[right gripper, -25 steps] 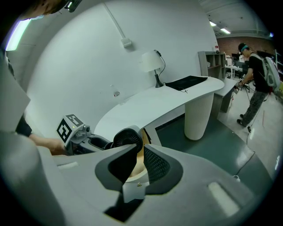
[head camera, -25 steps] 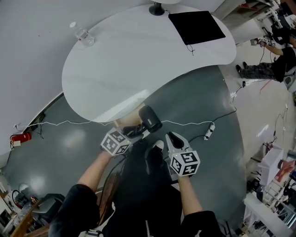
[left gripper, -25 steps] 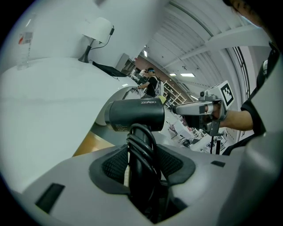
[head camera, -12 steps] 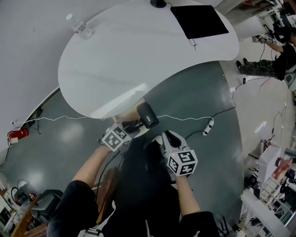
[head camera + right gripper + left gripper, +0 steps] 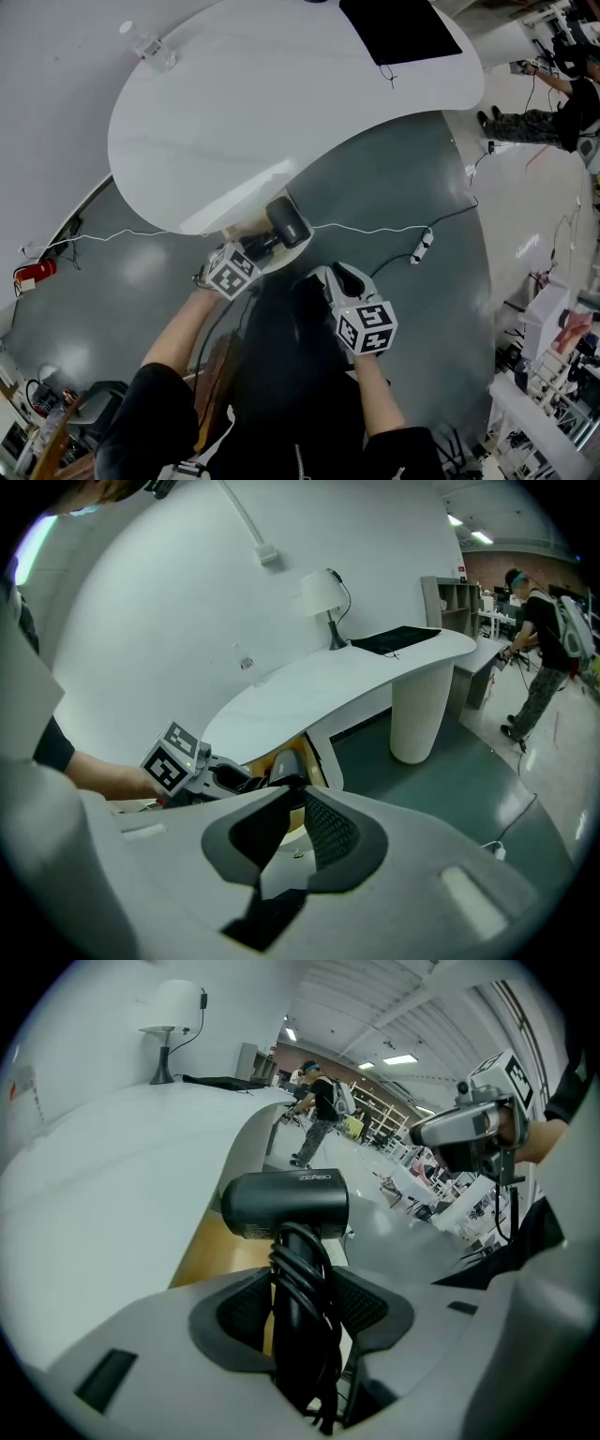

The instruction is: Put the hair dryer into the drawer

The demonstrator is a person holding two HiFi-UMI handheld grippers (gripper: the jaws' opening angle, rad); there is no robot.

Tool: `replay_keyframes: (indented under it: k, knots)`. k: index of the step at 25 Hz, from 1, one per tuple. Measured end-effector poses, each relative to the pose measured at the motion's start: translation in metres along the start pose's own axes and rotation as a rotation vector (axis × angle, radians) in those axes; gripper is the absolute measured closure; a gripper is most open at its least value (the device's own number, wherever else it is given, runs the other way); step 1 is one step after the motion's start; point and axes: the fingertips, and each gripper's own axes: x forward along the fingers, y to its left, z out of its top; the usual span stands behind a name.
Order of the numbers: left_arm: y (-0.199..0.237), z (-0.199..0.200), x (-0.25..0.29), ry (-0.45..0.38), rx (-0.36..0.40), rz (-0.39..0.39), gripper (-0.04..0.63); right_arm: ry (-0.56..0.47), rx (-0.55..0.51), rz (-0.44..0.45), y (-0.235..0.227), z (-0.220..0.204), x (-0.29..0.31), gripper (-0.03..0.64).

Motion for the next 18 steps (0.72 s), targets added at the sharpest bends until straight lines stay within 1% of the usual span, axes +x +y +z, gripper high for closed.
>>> replay_keyframes:
  k: [7,12,18]
  knots:
    - [0.008,-0.009,0.008,0.043,0.014,0.029,0.393,0.03,-0.02,0.011,0.004,-0.008,0.004,0.581]
    - [0.017,-0.017,0.014,0.081,0.047,0.054,0.393,0.047,-0.017,0.025,0.007,-0.012,0.007,0.581]
    - [0.026,-0.025,0.018,0.098,0.053,0.078,0.393,0.068,-0.006,0.029,0.009,-0.02,0.01,0.581]
